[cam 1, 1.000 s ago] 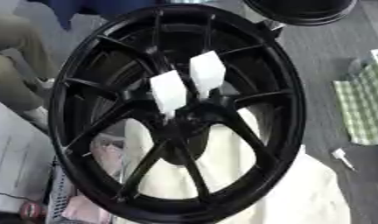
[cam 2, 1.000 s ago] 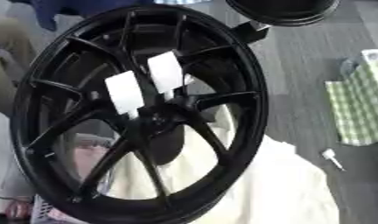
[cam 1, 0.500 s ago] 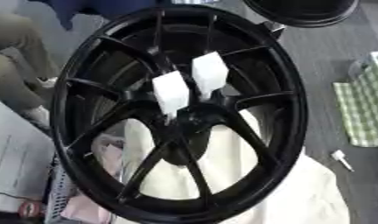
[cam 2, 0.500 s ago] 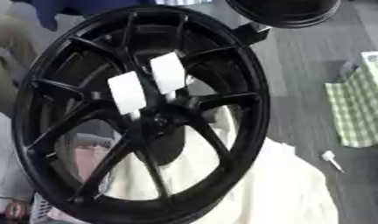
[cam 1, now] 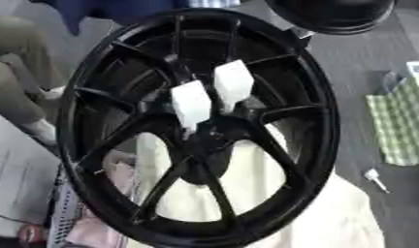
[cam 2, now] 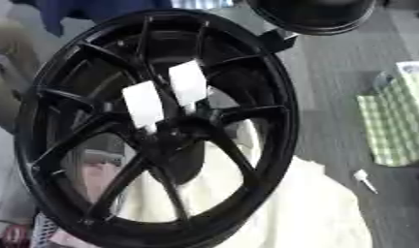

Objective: Pull the pin out of the wheel hub.

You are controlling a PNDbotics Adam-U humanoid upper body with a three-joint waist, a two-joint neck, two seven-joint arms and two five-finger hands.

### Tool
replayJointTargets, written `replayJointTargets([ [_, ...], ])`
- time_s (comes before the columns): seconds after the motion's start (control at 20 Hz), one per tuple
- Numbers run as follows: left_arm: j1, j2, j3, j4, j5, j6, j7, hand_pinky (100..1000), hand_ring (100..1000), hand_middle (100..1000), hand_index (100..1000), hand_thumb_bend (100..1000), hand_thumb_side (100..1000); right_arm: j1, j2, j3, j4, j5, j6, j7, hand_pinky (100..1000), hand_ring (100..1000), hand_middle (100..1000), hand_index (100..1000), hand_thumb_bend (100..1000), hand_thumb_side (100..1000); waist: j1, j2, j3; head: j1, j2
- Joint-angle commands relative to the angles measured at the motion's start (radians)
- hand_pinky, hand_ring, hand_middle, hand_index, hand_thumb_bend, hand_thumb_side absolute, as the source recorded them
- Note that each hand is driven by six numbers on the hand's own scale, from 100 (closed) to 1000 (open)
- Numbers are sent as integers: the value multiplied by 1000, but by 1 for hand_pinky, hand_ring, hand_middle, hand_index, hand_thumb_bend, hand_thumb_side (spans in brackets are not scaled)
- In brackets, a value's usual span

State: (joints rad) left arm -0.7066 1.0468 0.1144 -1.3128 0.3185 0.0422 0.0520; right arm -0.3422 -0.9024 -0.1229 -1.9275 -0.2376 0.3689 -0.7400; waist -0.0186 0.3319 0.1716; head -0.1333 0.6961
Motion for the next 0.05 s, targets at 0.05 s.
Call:
replayJointTargets([
  [0.05, 53, 7, 7, -220, 79, -9, 118, 827, 708, 643, 865, 100, 626, -10, -26, -11, -24, 13, 53, -48, 546, 613, 522, 640, 100, 559, 0, -27, 1, 6, 3],
])
